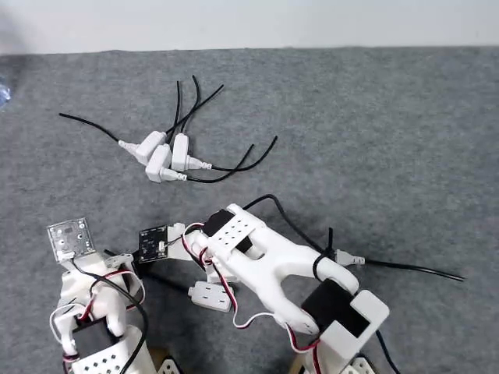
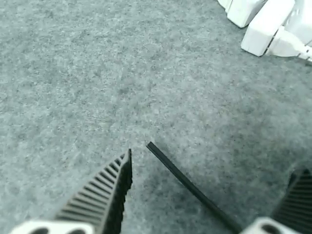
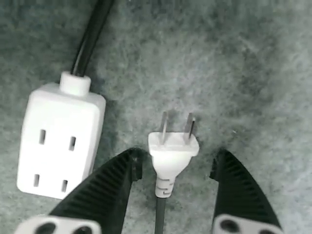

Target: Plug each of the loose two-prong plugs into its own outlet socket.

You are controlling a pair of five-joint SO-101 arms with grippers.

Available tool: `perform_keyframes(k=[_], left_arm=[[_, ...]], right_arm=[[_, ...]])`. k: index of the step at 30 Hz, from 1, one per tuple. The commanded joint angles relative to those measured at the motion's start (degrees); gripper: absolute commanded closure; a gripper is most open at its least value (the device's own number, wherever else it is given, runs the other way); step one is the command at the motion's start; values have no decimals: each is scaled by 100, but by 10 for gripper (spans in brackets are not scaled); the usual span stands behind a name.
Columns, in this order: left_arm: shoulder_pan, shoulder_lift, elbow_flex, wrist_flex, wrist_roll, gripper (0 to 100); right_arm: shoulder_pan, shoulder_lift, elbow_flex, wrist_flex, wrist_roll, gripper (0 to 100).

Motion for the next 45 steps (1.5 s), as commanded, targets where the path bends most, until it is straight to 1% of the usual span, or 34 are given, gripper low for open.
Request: perform_keyframes(k=[1, 3, 4, 6, 8, 13, 15, 18, 21, 23, 26, 32, 35, 41, 45], left_arm=[[-26, -35, -66, 26, -18, 542], [-26, -35, -66, 26, -18, 542], [-26, -35, -66, 26, -18, 542], [-26, -35, -66, 26, -18, 542], [-26, -35, -66, 26, -18, 542], [26, -35, -66, 9, -18, 542], [404, -35, -66, 0, -18, 542], [1310, -35, -66, 18, 44, 542], [2242, -35, -66, -114, 475, 542], [2549, -35, -66, -308, 668, 542], [2611, -35, -66, -475, 738, 542], [2585, -35, -66, -457, 747, 542], [2576, -35, -66, -369, 747, 542], [2585, -35, -66, -343, 747, 542], [2585, -35, -66, -343, 747, 542]], right_arm=[[-136, 4, -308, -119, -35, 887], [-136, 4, -308, -119, -35, 980], [-136, 4, -308, -119, -35, 998], [-136, 4, -290, -119, -35, 976], [-136, 4, -290, -119, -9, 992], [-110, -101, -308, -66, 9, 991], [-110, -321, -308, -66, -18, 991], [-119, -875, -308, 75, -53, 991], [-136, -1516, -316, 233, -325, 991], [-119, -1833, -281, 382, -387, 991], [-101, -2105, -281, 655, -404, 991], [-110, -2563, -316, 822, -413, 991], [-110, -2914, -316, 980, -545, 991], [-110, -3662, -316, 1437, -536, 991], [-101, -3837, -290, 1552, -527, 991]])
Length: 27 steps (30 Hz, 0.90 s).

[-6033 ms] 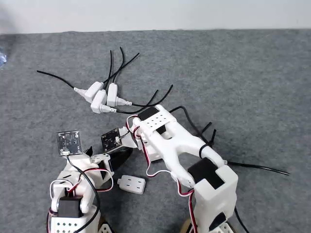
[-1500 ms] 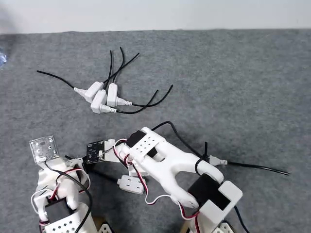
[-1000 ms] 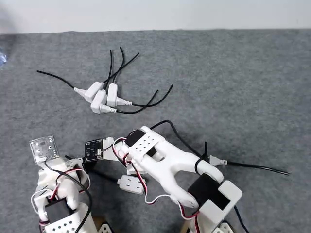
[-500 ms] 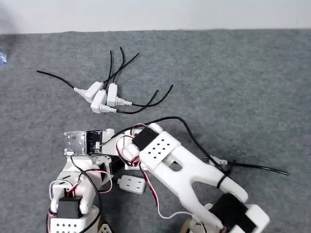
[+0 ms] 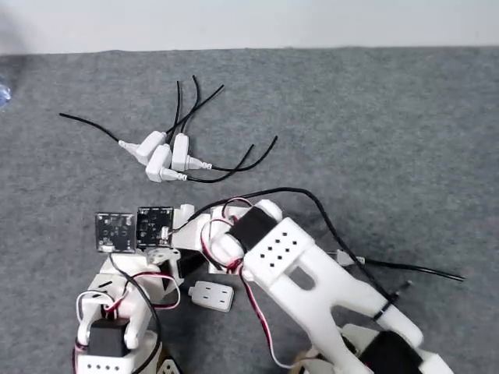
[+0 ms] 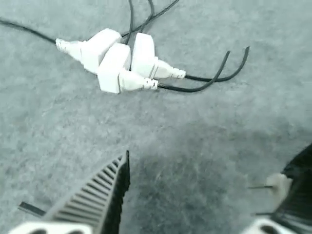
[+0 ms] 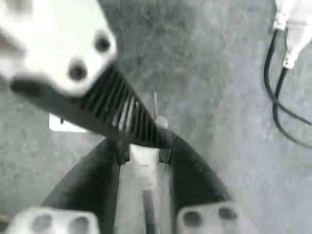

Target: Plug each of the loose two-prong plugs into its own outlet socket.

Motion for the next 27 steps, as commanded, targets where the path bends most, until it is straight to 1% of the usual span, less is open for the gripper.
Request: perform_keyframes(k=[1, 11, 17, 27], left_arm=[[-26, 9, 92, 88, 26, 542], [-35, 9, 92, 97, 26, 542], [-35, 9, 92, 97, 26, 542], [-35, 9, 92, 97, 26, 542]], right_arm=[[-66, -725, -255, 136, -26, 991], [127, -787, -246, 136, -62, 991], [365, -787, -273, 127, -26, 991], [409, -1165, -246, 189, -26, 991]])
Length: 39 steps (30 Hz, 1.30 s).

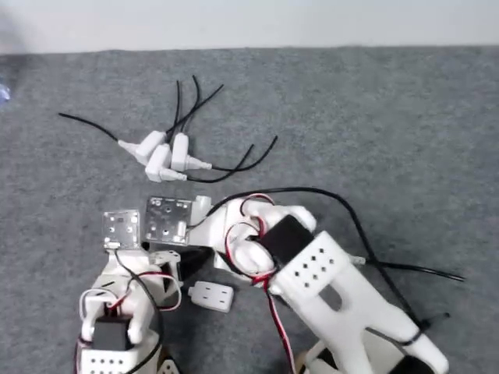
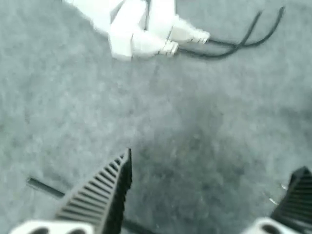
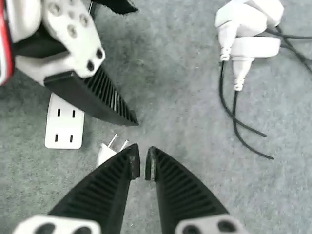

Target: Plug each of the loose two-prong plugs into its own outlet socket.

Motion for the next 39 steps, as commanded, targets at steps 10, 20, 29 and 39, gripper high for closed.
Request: perform_keyframes(k=[10, 20, 29, 39], left_arm=[[-9, -35, -57, 0, 18, 542], [-1152, -44, -84, -334, 53, 542], [-1134, -44, -66, -325, 53, 542], [-1116, -44, -66, -211, 53, 542]], right_arm=[[479, -163, 633, -207, -79, 988], [462, -163, 1925, -1182, -1213, 790], [479, -163, 2752, -1947, -1609, 790], [470, 330, 2760, -1965, -2031, 790]])
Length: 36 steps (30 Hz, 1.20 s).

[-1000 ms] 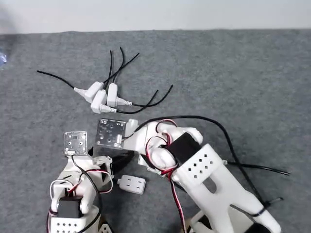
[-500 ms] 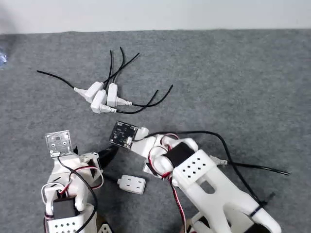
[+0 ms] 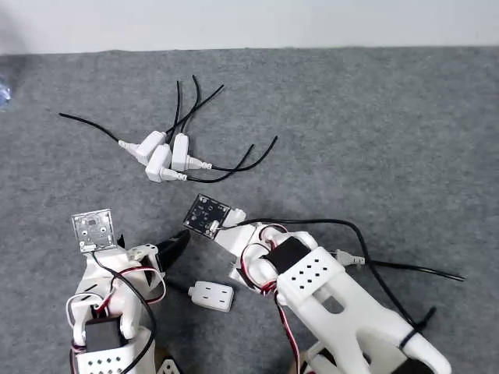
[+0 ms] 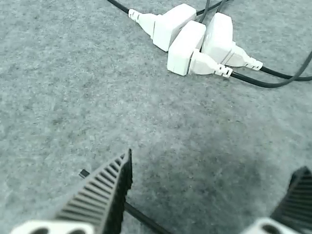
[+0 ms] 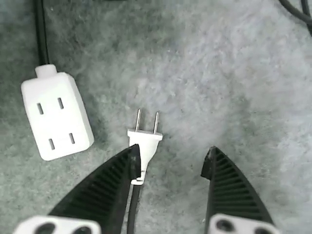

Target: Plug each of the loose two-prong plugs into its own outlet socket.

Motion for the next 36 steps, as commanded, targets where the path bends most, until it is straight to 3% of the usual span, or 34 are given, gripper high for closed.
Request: perform_keyframes(k=[1, 6, 36], left_arm=[[26, -44, -66, -9, 62, 542], [132, -44, -66, 53, 44, 542], [132, -44, -66, 44, 35, 542]], right_arm=[[31, 453, -62, -154, -88, 790], [13, 1147, -97, -505, -123, 790], [-154, 1798, -316, -743, -141, 790]])
